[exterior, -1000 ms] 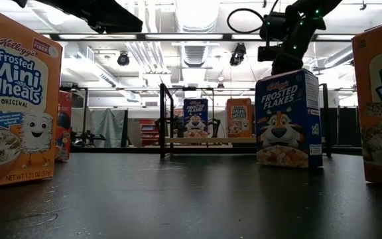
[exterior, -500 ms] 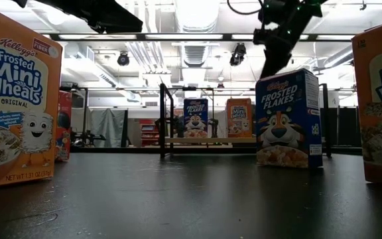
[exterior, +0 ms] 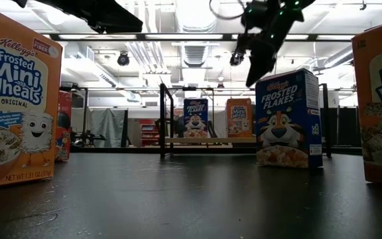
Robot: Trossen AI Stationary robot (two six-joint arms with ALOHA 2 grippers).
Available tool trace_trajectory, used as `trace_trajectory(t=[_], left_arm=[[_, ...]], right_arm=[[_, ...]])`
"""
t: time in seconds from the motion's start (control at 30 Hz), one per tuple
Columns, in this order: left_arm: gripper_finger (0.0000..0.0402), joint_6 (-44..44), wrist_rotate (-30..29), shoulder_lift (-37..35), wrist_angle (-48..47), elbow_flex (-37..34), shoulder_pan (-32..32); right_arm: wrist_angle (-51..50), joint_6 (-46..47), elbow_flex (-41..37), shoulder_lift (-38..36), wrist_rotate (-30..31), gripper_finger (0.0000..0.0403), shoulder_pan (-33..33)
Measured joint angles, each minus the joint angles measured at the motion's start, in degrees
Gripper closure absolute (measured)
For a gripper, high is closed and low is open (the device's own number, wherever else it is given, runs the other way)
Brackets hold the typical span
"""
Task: Stack cereal on shelf
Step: Put the top red cereal box on the shelf aligned with the other red cereal box
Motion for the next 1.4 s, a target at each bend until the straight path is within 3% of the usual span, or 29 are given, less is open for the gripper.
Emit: trace_trajectory(t=[0.13,0.43,0.7,0.97,1.23,1.4], left_arm=[[0.0183,0.02,0.0,0.0,-0.04,0.01,0.0],[0.0183,0.26,0.0,0.0,-0.07,0.01,0.0],[0.0183,0.28,0.0,0.0,-0.09,0.01,0.0],[0.0183,0.28,0.0,0.0,-0.51,0.01,0.0],[0.0183,0.28,-0.01,0.0,-1.21,0.01,0.0],[0.0183,0.28,0.0,0.0,-1.39,0.01,0.0]], right_arm=[[-5.39,-2.04,1.74,3.65,4.22,0.0389,-0.12],[-14.51,-5.27,4.74,5.85,4.53,0.0394,0.01],[-15.64,-3.91,5.81,3.82,5.55,0.0394,0.01],[-17.38,0.21,6.11,1.03,-2.14,0.0394,0.98],[-23.52,2.63,4.36,0.96,-2.1,0.0394,1.11],[-22.38,3.35,1.06,0.96,-1.37,0.0394,1.0]])
